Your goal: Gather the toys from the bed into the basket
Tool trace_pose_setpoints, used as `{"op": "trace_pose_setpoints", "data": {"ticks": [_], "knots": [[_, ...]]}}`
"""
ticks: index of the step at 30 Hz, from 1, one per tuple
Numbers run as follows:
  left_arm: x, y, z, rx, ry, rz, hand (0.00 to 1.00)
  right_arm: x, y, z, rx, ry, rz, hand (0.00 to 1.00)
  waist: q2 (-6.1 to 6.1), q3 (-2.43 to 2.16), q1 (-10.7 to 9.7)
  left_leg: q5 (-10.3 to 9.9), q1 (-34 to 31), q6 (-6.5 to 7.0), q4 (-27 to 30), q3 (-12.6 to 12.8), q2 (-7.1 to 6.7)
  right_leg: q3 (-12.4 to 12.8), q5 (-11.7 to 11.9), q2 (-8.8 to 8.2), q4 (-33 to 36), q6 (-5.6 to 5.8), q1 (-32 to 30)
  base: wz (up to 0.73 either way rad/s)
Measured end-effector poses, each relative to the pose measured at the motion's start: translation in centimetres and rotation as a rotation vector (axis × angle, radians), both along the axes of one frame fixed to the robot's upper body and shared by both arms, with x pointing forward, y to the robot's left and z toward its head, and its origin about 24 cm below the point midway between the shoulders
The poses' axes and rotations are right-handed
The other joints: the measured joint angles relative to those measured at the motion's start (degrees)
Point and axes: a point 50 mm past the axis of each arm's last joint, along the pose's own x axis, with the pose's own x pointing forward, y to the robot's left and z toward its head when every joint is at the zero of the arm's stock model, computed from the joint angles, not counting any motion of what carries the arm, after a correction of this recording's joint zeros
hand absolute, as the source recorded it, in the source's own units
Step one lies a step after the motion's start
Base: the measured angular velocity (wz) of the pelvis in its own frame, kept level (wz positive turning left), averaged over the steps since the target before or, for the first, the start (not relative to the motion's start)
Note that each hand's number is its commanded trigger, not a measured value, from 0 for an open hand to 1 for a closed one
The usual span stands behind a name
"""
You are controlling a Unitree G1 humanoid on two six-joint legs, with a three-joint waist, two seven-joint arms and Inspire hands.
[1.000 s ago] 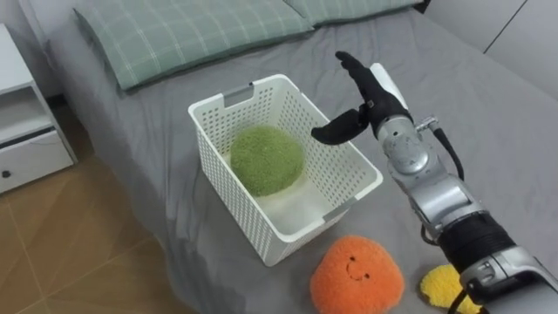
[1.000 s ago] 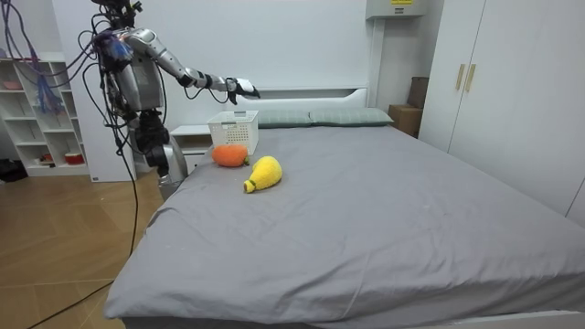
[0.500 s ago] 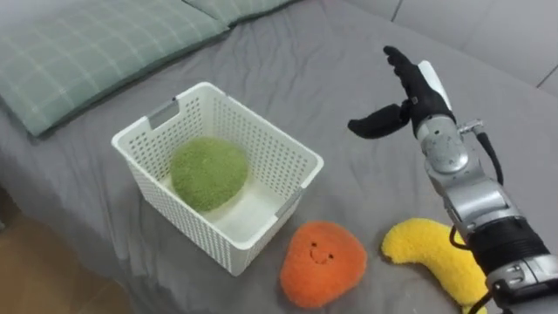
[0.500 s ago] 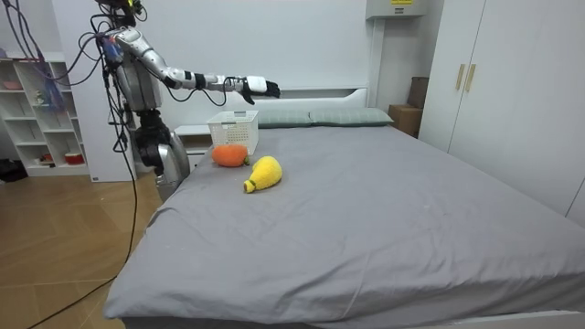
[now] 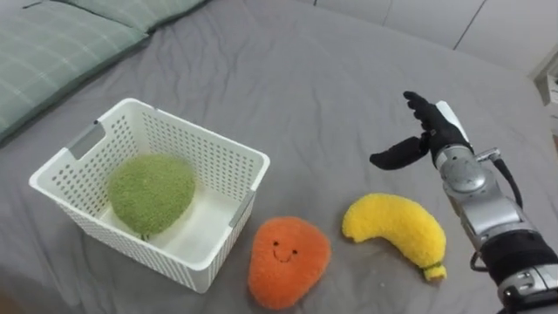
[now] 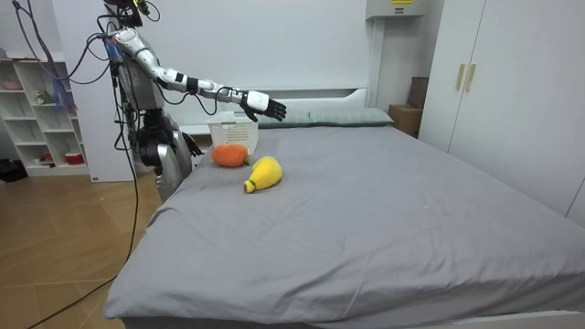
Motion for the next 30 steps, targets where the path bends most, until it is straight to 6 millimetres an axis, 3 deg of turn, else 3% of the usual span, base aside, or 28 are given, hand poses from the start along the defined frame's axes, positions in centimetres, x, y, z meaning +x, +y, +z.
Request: {"op": "trace_pose_setpoints", "data": {"ticks": [5, 7, 12, 16, 21, 30], "knots": [[0.6, -0.4, 0.0, -0.034, -0.025, 0.008, 0.00, -1.5, -1.7, -2.4, -0.013, 0.115, -0.071, 0.00, -0.36, 0.05, 0.20, 0.02, -2.72, -0.05, 0.51, 0.27, 0.18, -0.21, 0.12, 0.08, 0.09, -0.19, -2.52, -0.01], [1.3, -0.4, -0.1, -0.038, -0.028, -0.003, 0.00, -1.8, -2.0, -2.9, 0.014, 0.135, -0.103, 0.00, -0.15, 0.40, 0.70, 0.06, -4.45, -0.10, 0.75, 0.45, 0.39, -0.27, 0.22, 0.13, 0.76, -0.32, -4.58, -0.08], [2.7, -0.6, 0.0, -0.047, -0.055, -0.023, 0.00, -1.7, -2.2, -2.9, 0.000, 0.144, -0.104, 0.00, -0.03, 0.75, 1.72, 0.20, -7.80, -0.30, 0.95, 0.40, 0.66, -0.77, 0.44, 0.34, 0.68, -0.65, -7.90, -0.01], [3.1, -0.9, -0.3, -0.062, -0.054, -0.027, 0.00, -1.5, -2.4, -3.0, -0.011, 0.156, -0.103, 0.00, 0.46, 1.64, 2.25, 0.24, -9.53, -0.38, 0.83, 0.46, 0.81, -1.05, 0.43, 0.48, 0.60, -0.66, -9.53, 0.00], [3.5, -1.5, -0.5, -0.079, -0.045, -0.046, 0.00, -2.1, -2.6, -3.7, -0.037, 0.206, -0.092, 0.00, 0.72, 1.90, 3.42, 0.28, -12.34, -0.39, 1.05, 0.53, 0.84, -1.21, 0.43, 0.38, 0.65, -0.66, -12.47, 0.00], [5.1, -2.2, -0.3, -0.101, -0.093, -0.028, 0.00, -1.7, -2.6, -3.4, -0.126, 0.213, -0.058, 0.00, 1.31, 2.46, 3.36, 0.28, -13.84, -0.37, 1.36, 0.44, 0.89, -2.08, 0.43, 0.15, 0.58, -0.66, -13.63, 0.01]]}}
